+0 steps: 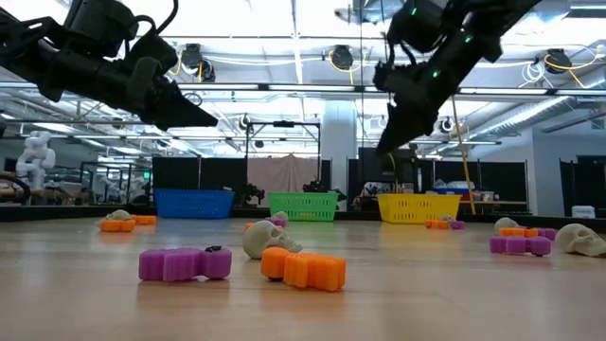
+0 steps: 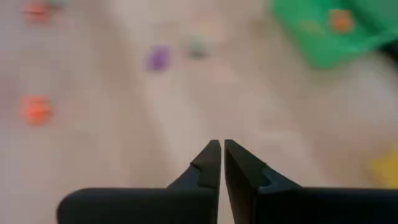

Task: Sort Halloween decoration
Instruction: Put the orange skeleton toy into the green basket

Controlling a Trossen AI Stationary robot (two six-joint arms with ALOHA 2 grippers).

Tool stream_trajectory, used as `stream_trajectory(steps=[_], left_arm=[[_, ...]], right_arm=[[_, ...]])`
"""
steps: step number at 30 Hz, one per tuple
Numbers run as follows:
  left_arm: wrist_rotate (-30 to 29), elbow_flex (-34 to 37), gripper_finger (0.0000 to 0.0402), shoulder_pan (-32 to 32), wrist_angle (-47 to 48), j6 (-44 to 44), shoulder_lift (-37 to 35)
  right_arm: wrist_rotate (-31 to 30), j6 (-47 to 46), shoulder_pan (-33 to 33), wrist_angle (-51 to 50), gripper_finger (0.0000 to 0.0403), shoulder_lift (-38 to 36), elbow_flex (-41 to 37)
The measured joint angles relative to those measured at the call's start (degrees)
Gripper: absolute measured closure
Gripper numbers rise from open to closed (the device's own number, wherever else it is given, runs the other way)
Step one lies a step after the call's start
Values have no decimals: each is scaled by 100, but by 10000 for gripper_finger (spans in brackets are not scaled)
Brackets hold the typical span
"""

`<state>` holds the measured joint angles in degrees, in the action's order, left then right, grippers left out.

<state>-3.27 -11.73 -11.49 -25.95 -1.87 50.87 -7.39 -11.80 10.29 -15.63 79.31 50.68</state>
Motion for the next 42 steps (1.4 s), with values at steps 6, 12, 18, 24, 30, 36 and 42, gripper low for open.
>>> stream_trajectory(steps=[6,12,18,24,30,36,42], left_arm=[[0,0,389,0,102,0,2],[0,0,389,0,143,7,2],[0,0,389,0,141,7,2],[0,0,389,0,66,-36,0],[0,0,389,-4,40,-338,0],[0,-2,389,0,81,-300,0],[-2,-2,389,0,118,-485,0]], right_arm=[[-504,-882,-1467,483,374,179,-115],[-600,-2052,-2605,854,374,835,5],[-442,-3278,-3395,193,374,1421,1050],[464,-4358,-3554,-1558,373,2365,2925],[1056,-5049,-3531,-2112,366,3213,4423],[1068,-5676,-3544,-2719,315,3882,5322],[1188,-5862,-3710,-2767,261,4562,5684]])
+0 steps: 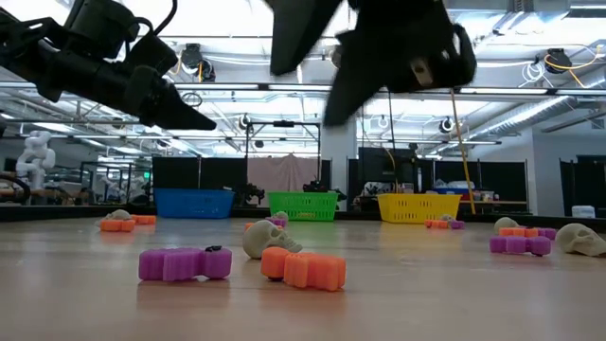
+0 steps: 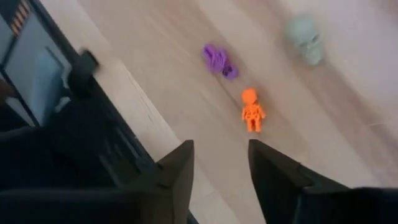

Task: Sort Halloween decoration
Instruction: Put the orange skeleton toy into the green basket

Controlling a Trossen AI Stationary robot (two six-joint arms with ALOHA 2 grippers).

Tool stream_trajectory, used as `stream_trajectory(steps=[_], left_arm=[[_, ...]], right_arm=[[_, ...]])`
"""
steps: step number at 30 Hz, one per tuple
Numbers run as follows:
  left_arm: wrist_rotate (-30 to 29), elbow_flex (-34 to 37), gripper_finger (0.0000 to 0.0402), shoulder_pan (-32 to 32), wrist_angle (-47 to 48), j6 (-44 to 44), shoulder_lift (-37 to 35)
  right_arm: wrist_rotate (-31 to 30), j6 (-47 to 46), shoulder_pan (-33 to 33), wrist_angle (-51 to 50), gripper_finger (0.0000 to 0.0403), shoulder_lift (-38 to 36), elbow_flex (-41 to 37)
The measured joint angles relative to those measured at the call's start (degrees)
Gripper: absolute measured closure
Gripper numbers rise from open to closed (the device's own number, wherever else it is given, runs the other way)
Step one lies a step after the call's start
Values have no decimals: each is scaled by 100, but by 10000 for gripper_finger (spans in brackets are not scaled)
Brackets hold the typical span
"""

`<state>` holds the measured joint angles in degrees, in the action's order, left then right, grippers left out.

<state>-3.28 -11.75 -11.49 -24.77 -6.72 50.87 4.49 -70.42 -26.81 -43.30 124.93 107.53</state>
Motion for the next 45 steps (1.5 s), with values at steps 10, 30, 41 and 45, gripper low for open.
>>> stream_trajectory(steps=[10,30,41,45], left_arm=[[2,0,389,0,-82,13,0],[2,-2,389,0,44,39,0],[2,-2,389,0,204,42,0],[2,-2,389,0,193,51,0]], right_arm=[[-122,1175,-33,-342,248,425,177],[-1238,1321,-266,-273,250,728,170],[-1216,1459,-207,-139,260,964,192],[-1200,1571,-143,-269,304,968,192]])
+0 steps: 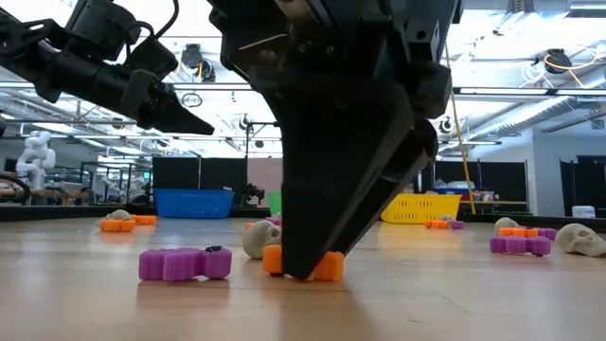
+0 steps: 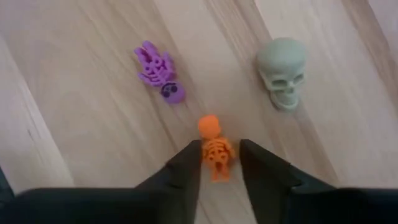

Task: Sort Halloween decoration
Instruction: Put the orange skeleton toy into the green basket

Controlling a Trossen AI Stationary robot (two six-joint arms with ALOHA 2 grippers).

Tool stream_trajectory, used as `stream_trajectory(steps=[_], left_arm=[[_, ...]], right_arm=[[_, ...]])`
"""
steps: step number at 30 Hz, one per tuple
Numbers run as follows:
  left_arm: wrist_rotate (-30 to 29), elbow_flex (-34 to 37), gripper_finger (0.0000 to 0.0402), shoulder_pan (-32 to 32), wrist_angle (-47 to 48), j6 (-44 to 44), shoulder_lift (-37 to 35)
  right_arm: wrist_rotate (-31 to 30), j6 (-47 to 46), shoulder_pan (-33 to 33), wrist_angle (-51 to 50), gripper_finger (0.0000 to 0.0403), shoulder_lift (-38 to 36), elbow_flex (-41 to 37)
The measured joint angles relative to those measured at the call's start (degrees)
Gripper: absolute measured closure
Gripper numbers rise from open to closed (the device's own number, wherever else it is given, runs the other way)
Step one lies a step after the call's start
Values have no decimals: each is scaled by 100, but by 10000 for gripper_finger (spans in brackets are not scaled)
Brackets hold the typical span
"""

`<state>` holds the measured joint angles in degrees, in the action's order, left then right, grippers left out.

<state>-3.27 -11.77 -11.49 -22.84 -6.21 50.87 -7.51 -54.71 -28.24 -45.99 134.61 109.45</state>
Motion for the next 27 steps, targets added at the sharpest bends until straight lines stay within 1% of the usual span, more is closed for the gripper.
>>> stream_trajectory(steps=[5,7,9,13,19,24,27], left_arm=[[0,0,389,0,-2,144,0],[0,0,389,0,-1,154,0],[0,0,389,0,-8,230,0],[0,0,389,0,-18,291,0],[0,0,389,0,-23,288,0],[-1,0,389,0,-21,288,0],[0,0,389,0,-22,288,0]], right_arm=[[183,398,93,-129,380,-3,0],[213,594,136,-192,393,-65,-13],[248,726,190,-273,393,-174,-31],[130,910,377,-456,381,-516,-56],[-243,1103,745,-882,383,-1149,-35],[-542,1335,1481,-1311,381,-1716,-30],[-626,1781,2095,-1438,381,-1881,-28]])
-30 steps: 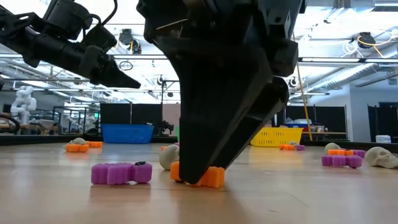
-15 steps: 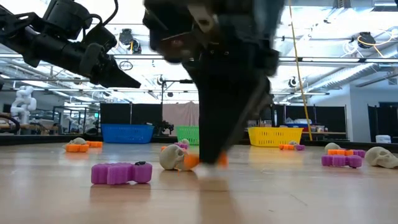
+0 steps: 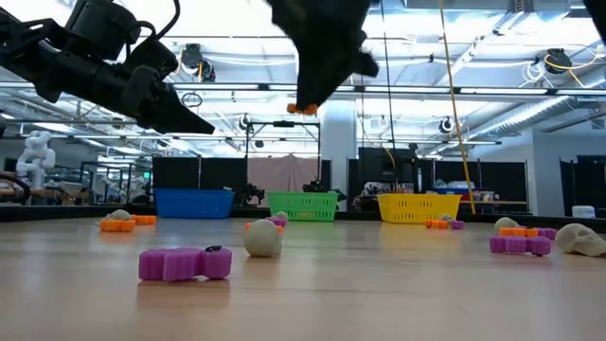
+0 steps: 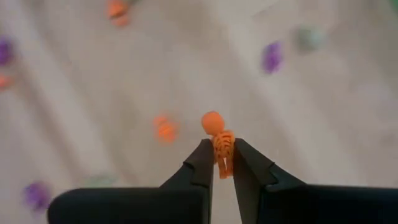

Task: Sort Halloween decoration
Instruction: Put the orange skeleton toy into the green basket

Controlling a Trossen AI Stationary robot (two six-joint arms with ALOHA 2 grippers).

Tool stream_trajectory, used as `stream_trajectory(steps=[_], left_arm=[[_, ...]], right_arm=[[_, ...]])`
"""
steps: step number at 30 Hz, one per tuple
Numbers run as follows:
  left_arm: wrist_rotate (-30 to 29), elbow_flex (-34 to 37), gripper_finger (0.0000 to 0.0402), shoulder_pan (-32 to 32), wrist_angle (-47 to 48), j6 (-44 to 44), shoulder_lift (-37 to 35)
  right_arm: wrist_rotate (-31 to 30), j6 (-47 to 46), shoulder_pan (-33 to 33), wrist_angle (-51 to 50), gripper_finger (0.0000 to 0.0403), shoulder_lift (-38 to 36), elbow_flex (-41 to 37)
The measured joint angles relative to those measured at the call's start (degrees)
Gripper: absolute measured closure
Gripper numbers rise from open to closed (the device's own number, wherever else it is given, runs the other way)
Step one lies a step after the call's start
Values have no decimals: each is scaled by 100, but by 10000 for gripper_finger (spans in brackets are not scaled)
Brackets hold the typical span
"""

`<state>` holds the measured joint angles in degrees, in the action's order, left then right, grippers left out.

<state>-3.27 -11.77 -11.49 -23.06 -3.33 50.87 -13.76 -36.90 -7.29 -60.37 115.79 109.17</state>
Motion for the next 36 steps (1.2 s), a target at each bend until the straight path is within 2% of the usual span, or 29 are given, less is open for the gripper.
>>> stream_trajectory(steps=[6,11,17,20,24,36], left_arm=[[0,0,389,0,4,0,0],[-1,0,389,0,41,0,0],[-2,0,389,0,129,0,0],[-2,0,389,0,122,0,0],[-2,0,389,0,124,2,0],[-7,0,389,0,154,2,0]], right_arm=[[155,1453,1538,293,381,19,-3],[477,2609,2775,1139,381,128,-3],[872,3438,3911,1591,381,420,2],[1232,3680,4201,1730,381,678,0],[1401,3941,4395,1831,381,983,0],[1538,4321,4445,2040,379,1345,2]])
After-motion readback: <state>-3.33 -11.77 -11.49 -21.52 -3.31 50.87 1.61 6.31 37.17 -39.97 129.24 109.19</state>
